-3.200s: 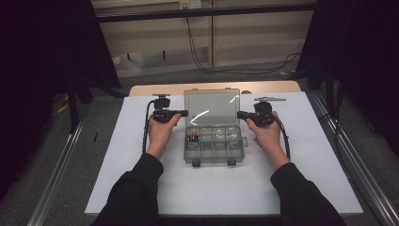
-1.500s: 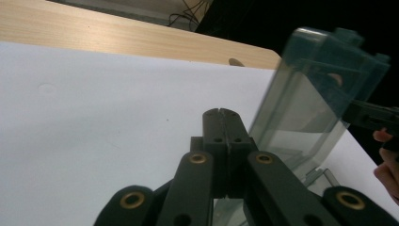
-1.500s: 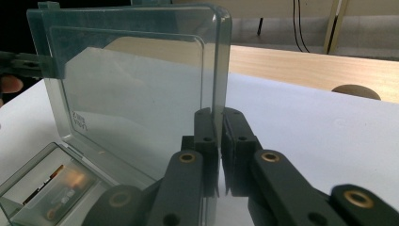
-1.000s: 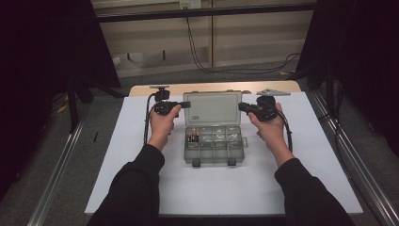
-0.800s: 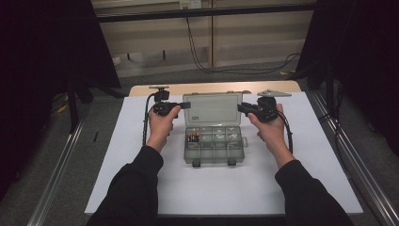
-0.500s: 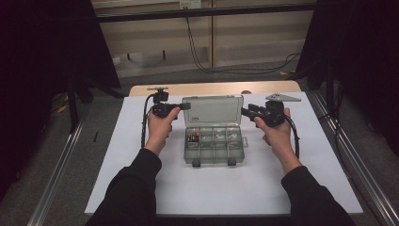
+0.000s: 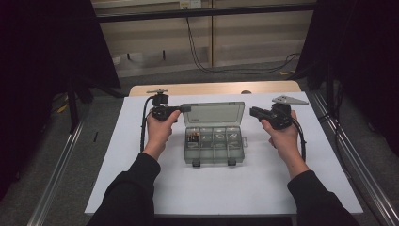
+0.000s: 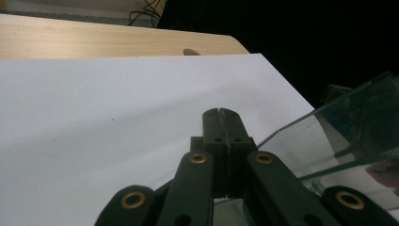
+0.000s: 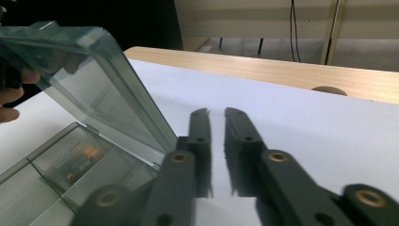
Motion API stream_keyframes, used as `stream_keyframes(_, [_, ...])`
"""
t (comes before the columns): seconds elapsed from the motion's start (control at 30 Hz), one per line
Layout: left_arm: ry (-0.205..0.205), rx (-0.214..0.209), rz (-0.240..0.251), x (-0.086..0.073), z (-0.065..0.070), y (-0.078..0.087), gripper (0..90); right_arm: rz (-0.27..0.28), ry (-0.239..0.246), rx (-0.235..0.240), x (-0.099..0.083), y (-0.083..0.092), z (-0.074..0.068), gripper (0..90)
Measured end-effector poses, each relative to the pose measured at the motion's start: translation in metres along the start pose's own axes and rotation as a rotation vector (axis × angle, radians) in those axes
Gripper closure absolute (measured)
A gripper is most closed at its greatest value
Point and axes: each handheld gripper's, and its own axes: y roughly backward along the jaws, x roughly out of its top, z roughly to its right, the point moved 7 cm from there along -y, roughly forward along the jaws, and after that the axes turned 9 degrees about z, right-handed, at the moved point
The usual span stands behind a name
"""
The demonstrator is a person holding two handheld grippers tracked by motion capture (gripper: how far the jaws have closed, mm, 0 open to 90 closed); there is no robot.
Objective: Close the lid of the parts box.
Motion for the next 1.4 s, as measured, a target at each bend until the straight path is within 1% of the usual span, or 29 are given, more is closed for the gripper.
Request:
stream_keyframes(0.07, [-0.003, -0.001, 0.005, 0.000, 0.002, 0.002, 90.0, -0.006, -0.002, -0.011, 0.001, -0.003, -0.004, 90.0])
stream_keyframes(0.17, [-0.017, -0.003, 0.005, 0.000, 0.005, 0.005, 90.0, -0.013, -0.001, -0.009, 0.002, -0.006, -0.009, 90.0])
stream_keyframes(0.2, [-0.012, -0.003, 0.011, 0.000, 0.007, 0.005, 90.0, -0.013, -0.004, -0.007, 0.003, -0.007, -0.011, 90.0])
stream_keyframes(0.23, [-0.021, -0.007, 0.005, -0.001, 0.007, 0.006, 90.0, -0.010, 0.002, -0.007, 0.004, -0.007, -0.012, 90.0])
stream_keyframes(0.3, [-0.032, 0.005, 0.004, -0.002, 0.009, 0.008, 90.0, -0.010, -0.002, -0.004, 0.005, -0.008, -0.016, 90.0])
stream_keyframes(0.33, [-0.042, 0.007, 0.000, -0.002, 0.010, 0.009, 90.0, -0.010, -0.005, -0.003, 0.006, -0.007, -0.017, 90.0])
stream_keyframes(0.43, [-0.042, 0.011, 0.007, -0.003, 0.014, 0.012, 90.0, -0.006, -0.011, -0.001, 0.007, -0.005, -0.020, 90.0])
stream_keyframes(0.47, [-0.056, 0.012, 0.002, -0.004, 0.015, 0.013, 90.0, -0.006, -0.013, -0.001, 0.007, -0.005, -0.021, 90.0])
stream_keyframes(0.5, [-0.061, 0.014, 0.001, -0.005, 0.016, 0.014, 90.0, -0.003, -0.013, 0.004, 0.008, -0.004, -0.023, 90.0])
stream_keyframes(0.57, [-0.054, 0.012, 0.010, -0.006, 0.018, 0.015, 90.0, -0.001, -0.012, 0.010, 0.009, -0.003, -0.026, 90.0])
stream_keyframes(0.73, [-0.075, 0.020, 0.000, -0.010, 0.022, 0.020, 90.0, 0.002, -0.015, 0.015, 0.010, 0.000, -0.035, 90.0])
stream_keyframes(0.77, [-0.076, 0.022, 0.007, -0.011, 0.023, 0.020, 90.0, 0.001, -0.014, 0.018, 0.011, 0.000, -0.037, 90.0])
stream_keyframes(0.87, [-0.066, 0.017, 0.009, -0.013, 0.025, 0.024, 90.0, 0.002, -0.007, 0.027, 0.011, 0.002, -0.041, 90.0])
stream_keyframes(0.97, [-0.068, 0.032, 0.006, -0.016, 0.026, 0.028, 90.0, 0.005, -0.014, 0.031, 0.011, 0.003, -0.044, 90.0])
stream_keyframes(1.0, [-0.066, 0.027, 0.002, -0.017, 0.027, 0.029, 90.0, 0.002, -0.009, 0.038, 0.011, 0.004, -0.045, 90.0])
stream_keyframes(1.03, [-0.063, 0.030, 0.008, -0.017, 0.027, 0.030, 90.0, 0.005, -0.006, 0.041, 0.010, 0.005, -0.046, 90.0])
stream_keyframes(1.07, [-0.065, 0.027, 0.006, -0.018, 0.028, 0.031, 90.0, 0.005, -0.008, 0.040, 0.010, 0.006, -0.047, 90.0])
stream_keyframes(1.1, [-0.069, 0.026, 0.002, -0.019, 0.029, 0.033, 90.0, 0.004, -0.004, 0.050, 0.009, 0.007, -0.048, 90.0])
stream_keyframes(1.2, [-0.069, 0.023, 0.006, -0.021, 0.032, 0.037, 90.0, 0.008, -0.002, 0.046, 0.007, 0.010, -0.050, 90.0])
stream_keyframes(1.23, [-0.070, 0.020, 0.009, -0.022, 0.033, 0.038, 90.0, 0.005, -0.001, 0.053, 0.006, 0.011, -0.051, 90.0])
stream_keyframes(1.27, [-0.063, 0.025, 0.016, -0.022, 0.034, 0.039, 90.0, 0.004, 0.003, 0.057, 0.005, 0.012, -0.052, 90.0])
stream_keyframes(1.3, [-0.076, 0.032, 0.008, -0.023, 0.034, 0.041, 90.0, 0.005, 0.002, 0.059, 0.005, 0.014, -0.053, 90.0])
stream_keyframes(1.33, [-0.074, 0.037, 0.012, -0.024, 0.035, 0.043, 90.0, 0.006, 0.002, 0.062, 0.005, 0.015, -0.053, 90.0])
stream_keyframes(1.37, [-0.073, 0.035, 0.013, -0.025, 0.035, 0.044, 90.0, 0.007, -0.003, 0.065, 0.005, 0.017, -0.055, 90.0])
stream_keyframes(1.4, [-0.073, 0.033, 0.014, -0.026, 0.036, 0.044, 90.0, 0.010, 0.006, 0.068, 0.004, 0.018, -0.056, 90.0])
